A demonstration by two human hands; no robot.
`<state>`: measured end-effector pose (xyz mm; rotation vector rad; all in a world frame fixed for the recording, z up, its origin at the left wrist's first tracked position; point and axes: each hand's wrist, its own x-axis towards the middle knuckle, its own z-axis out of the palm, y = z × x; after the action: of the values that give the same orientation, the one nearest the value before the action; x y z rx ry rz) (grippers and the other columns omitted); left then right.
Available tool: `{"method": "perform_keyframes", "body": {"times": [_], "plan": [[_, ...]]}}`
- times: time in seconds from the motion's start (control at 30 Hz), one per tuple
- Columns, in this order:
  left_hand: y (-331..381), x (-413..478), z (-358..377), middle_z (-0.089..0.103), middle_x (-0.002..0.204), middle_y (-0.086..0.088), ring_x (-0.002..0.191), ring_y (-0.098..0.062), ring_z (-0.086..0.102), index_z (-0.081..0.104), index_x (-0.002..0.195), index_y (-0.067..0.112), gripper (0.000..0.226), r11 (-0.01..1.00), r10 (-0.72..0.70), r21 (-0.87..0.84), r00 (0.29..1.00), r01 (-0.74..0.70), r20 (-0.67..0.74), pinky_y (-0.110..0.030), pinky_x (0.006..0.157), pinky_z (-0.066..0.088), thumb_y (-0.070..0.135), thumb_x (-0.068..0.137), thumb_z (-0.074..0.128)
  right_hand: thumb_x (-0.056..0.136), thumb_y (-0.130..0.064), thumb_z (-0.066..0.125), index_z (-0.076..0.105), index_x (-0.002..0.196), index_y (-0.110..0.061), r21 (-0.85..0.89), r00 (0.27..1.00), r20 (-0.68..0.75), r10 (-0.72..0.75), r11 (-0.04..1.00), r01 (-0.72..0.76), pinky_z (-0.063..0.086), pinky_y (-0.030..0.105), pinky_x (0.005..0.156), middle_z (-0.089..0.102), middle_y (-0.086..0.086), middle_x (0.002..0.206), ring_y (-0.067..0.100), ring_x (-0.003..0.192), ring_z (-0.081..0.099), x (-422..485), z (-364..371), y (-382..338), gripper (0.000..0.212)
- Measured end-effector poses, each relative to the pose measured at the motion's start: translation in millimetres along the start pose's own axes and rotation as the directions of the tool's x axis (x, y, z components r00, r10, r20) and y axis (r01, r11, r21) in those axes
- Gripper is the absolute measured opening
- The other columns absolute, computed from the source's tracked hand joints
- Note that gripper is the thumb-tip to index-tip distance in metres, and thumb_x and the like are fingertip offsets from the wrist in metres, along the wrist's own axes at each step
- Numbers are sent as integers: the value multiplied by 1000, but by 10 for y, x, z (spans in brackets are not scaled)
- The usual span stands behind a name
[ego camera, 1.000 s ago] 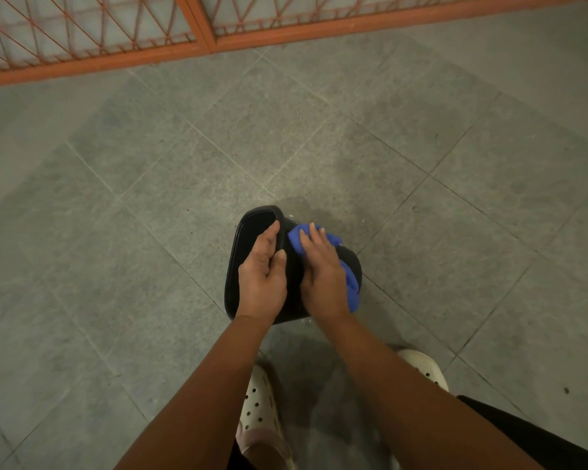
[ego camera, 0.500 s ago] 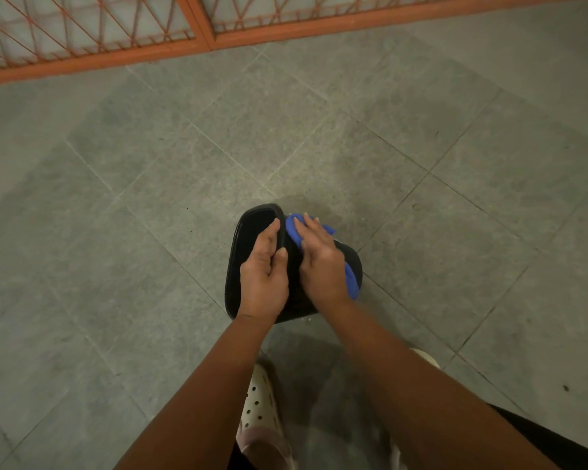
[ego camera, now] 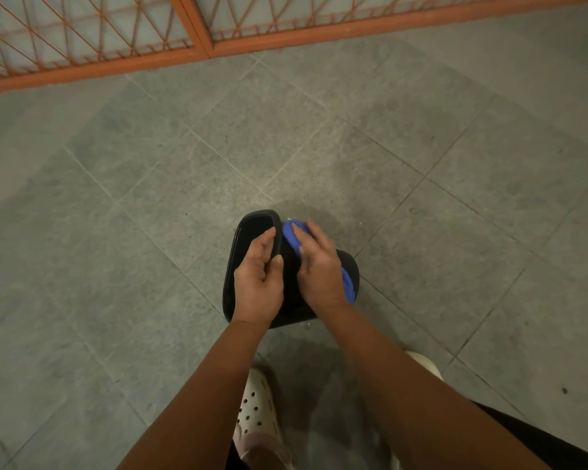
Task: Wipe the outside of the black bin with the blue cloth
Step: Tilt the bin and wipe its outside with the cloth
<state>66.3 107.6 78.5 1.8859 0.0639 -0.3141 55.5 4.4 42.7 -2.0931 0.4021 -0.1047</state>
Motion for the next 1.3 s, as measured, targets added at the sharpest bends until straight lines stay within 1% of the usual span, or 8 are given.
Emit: {"method": "perform_keyframes", "body": {"times": [0.17,0.3,0.5,0.63,0.83,0.97,1.1,1.3], "plan": [[139,104,87,71,92,5,84,-5,67,59,126,17,41,977,-206,-90,969,195,-137,-26,86,50,4,88,53,81,-17,47,52,120,-35,26,988,-136,70,997,-67,40,36,98,40,2,132,24,120,42,-157,22,69,44],[183,175,85,67,115,-9,110,-20,61,61,124,8,36,955,-278,46,937,294,-212,-42,101,46,27,97,46,88,-18,49,49,124,-21,-76,990,-92,-111,992,104,39,35,95,45,4,133,24,117,43,-455,84,198,36],[172,106,100,68,105,-7,100,-18,62,63,118,10,37,945,-299,89,942,314,-151,-37,93,50,30,101,37,90,-9,54,51,127,-12,-82,994,-76,81,993,-87,40,45,101,46,10,137,28,124,40,-545,84,242,38],[145,85,28,70,94,-6,91,-19,66,66,103,12,31,959,-270,58,955,278,-125,-45,90,52,26,100,38,87,-3,54,52,128,-9,-84,999,-37,-16,996,13,45,44,97,47,16,134,33,120,43,-584,133,42,41],[150,52,51,66,93,8,88,-3,62,63,112,15,28,976,-136,148,979,159,-154,-28,85,50,18,100,38,85,-2,56,51,130,-12,-78,995,-37,-89,993,86,37,36,102,44,18,136,33,120,40,-262,81,-13,46],[155,4,83,62,95,11,91,0,59,59,122,14,31,979,-107,150,975,137,-193,-17,80,47,15,100,38,90,-8,51,52,128,-13,-36,987,-118,112,993,-117,42,39,95,42,15,128,25,112,37,-262,107,48,39],[157,33,58,67,103,0,98,-10,63,61,118,13,30,981,-170,73,976,181,-135,-28,88,49,15,101,37,86,-1,55,57,124,-11,20,988,-146,59,998,-57,44,36,92,48,16,119,27,107,43,-287,150,-64,39],[129,22,84,57,83,16,73,10,57,58,120,13,29,951,-87,284,988,120,-127,-1,63,42,16,101,37,91,-13,52,58,124,-17,-48,999,-47,11,999,-13,43,51,91,50,11,127,31,114,40,-30,73,-20,34]]}}
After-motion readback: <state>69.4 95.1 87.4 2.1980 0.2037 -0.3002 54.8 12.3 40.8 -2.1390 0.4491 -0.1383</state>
